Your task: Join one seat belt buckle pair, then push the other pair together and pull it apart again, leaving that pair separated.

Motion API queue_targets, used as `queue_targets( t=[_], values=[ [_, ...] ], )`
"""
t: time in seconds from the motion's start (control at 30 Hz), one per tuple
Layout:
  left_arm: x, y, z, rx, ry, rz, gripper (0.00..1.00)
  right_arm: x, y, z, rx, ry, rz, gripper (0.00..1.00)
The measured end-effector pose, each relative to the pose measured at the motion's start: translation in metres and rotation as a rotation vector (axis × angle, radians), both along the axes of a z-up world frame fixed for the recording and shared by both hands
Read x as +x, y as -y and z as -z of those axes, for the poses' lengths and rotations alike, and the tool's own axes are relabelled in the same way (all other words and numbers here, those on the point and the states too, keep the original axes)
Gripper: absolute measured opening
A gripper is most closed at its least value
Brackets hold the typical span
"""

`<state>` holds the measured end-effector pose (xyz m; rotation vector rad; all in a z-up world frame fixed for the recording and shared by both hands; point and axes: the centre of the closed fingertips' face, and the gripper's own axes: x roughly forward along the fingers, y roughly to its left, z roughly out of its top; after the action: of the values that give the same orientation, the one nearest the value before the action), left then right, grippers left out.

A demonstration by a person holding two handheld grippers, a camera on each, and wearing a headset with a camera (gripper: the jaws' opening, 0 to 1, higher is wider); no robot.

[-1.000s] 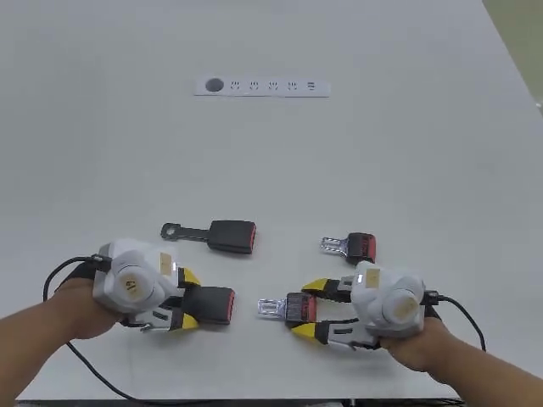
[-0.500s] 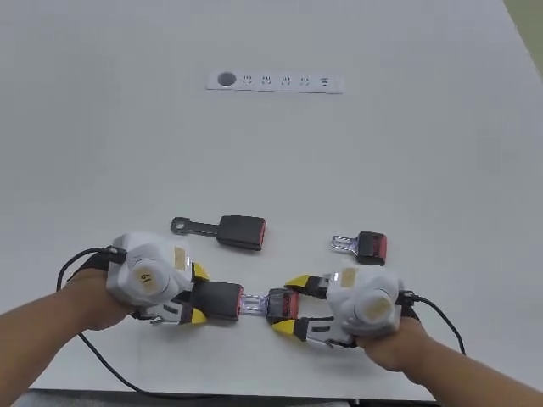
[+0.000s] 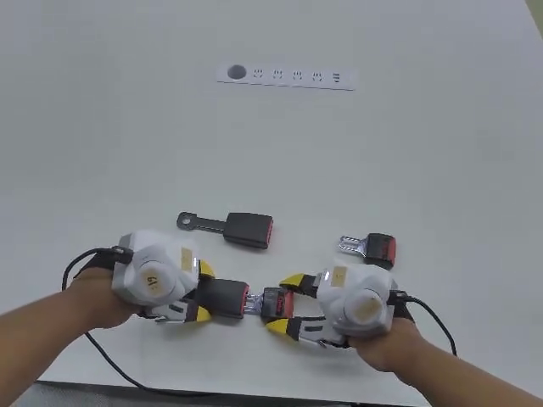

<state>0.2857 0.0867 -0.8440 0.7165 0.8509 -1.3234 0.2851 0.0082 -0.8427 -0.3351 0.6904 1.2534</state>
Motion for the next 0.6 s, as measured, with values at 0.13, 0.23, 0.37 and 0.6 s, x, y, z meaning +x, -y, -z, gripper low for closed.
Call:
queue_targets(
  t=[0.13,0.23,0.37,0.6],
  values=[
    [0.000,0.000,0.000,0.008,0.004,0.012,0.34,-0.001,-0.004,0.001,-0.009,0.009,-0.008,0.36],
    [0.000,0.000,0.001,0.014,0.005,0.018,0.34,-0.002,-0.007,0.000,-0.003,0.003,0.003,0.35],
    [-0.001,0.001,0.001,0.024,0.006,0.016,0.33,-0.002,-0.017,-0.001,-0.007,0.003,0.017,0.35],
    [-0.003,0.002,-0.003,0.025,0.008,0.019,0.33,-0.004,-0.017,0.001,-0.043,0.005,0.002,0.35]
  ],
)
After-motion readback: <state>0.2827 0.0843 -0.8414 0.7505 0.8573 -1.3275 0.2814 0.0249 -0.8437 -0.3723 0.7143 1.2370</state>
